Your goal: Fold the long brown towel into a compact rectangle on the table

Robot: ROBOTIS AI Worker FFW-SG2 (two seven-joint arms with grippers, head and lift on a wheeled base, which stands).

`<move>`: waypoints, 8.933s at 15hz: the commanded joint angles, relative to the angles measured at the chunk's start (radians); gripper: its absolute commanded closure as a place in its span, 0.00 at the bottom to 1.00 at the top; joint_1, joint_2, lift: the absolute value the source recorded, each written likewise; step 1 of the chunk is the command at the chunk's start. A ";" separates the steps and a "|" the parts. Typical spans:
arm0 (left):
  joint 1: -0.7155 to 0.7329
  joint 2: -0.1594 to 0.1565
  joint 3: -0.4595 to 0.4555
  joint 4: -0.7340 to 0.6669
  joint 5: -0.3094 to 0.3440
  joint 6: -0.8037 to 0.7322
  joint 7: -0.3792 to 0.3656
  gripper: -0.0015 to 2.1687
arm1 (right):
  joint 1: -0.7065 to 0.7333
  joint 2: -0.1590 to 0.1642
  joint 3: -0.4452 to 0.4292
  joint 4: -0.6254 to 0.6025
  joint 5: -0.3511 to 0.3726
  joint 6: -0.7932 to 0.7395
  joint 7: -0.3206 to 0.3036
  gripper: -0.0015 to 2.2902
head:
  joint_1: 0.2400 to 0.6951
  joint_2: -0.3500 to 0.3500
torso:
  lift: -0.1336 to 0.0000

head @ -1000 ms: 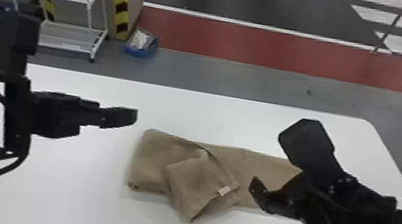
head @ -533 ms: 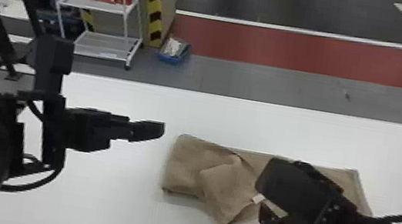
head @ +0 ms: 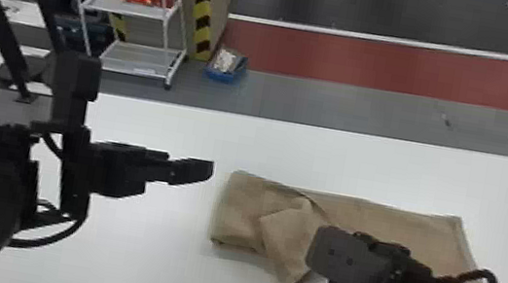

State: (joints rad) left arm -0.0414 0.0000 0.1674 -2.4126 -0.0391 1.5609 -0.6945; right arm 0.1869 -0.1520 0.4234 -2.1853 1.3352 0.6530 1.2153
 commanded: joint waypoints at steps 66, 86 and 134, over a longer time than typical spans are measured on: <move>0.006 -0.003 -0.005 0.064 -0.012 0.010 -0.002 0.01 | -0.110 0.055 0.071 0.133 0.088 0.027 -0.008 0.47 | 1.00 0.65 | 0.07; 0.003 -0.003 -0.012 0.069 -0.022 0.010 0.004 0.01 | -0.256 -0.020 -0.212 0.239 -0.033 -0.181 -0.029 0.05 | 1.00 0.49 | 0.07; -0.002 -0.003 -0.049 0.093 -0.050 0.010 0.015 0.01 | -0.377 0.153 -0.341 0.225 -0.726 0.919 -0.250 0.40 | 1.00 0.49 | 0.07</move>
State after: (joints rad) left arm -0.0430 0.0000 0.1151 -2.3194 -0.0898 1.5609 -0.6793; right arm -0.2102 0.0000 0.0829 -1.9299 0.6095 1.5517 0.9615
